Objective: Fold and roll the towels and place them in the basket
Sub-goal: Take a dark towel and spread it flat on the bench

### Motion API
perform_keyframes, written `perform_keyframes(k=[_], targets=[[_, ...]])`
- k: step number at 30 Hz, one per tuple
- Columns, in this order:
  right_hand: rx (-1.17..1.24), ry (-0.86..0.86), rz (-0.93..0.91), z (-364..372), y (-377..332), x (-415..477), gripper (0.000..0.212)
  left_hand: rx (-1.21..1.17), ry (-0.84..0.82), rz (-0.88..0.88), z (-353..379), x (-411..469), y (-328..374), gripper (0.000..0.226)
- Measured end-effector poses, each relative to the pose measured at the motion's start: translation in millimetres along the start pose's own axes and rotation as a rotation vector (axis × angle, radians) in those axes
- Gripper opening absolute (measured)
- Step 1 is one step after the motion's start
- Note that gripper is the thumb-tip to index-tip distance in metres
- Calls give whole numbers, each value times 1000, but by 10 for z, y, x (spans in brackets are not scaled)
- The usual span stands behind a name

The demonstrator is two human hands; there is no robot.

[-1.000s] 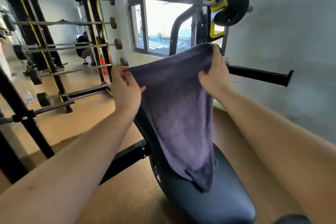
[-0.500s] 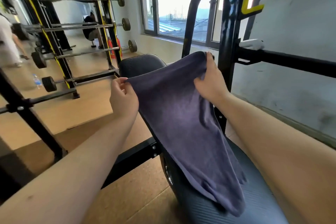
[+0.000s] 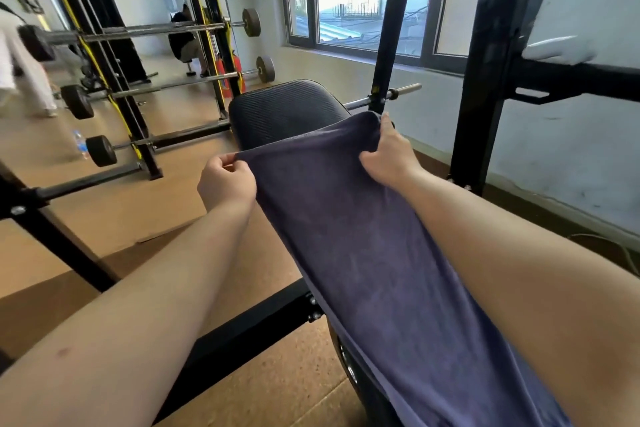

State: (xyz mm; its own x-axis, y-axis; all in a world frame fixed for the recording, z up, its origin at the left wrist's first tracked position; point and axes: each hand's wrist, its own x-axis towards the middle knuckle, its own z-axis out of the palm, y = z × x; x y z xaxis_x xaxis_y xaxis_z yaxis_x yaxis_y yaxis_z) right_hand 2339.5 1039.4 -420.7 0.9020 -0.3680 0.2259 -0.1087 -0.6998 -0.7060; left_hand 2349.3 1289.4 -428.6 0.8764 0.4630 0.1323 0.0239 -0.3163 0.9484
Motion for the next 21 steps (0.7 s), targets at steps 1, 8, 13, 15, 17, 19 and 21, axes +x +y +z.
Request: perform_keyframes(k=[1, 8, 13, 15, 17, 19, 21], targets=[[12, -4, 13, 49, 23, 58, 91, 15, 6, 0, 24, 48, -24, 28], [89, -37, 11, 185, 95, 433, 38, -39, 12, 55, 118, 153, -179, 23], [38, -186, 55, 134, 137, 403, 66, -62, 15, 64, 75, 75, -225, 26], [-35, -209, 61, 58, 225, 260, 69, -22, 22, 120, 39, -9, -242, 32], [-85, -224, 69, -48, 344, 65, 68, 37, 17, 182, 5, -167, -235, 36], [-111, -247, 93, -169, 477, -145, 69, 99, -13, 235, -18, -379, -195, 36], [-120, -269, 123, -310, 603, -355, 70, 136, -75, 304, -37, -617, -148, 35]])
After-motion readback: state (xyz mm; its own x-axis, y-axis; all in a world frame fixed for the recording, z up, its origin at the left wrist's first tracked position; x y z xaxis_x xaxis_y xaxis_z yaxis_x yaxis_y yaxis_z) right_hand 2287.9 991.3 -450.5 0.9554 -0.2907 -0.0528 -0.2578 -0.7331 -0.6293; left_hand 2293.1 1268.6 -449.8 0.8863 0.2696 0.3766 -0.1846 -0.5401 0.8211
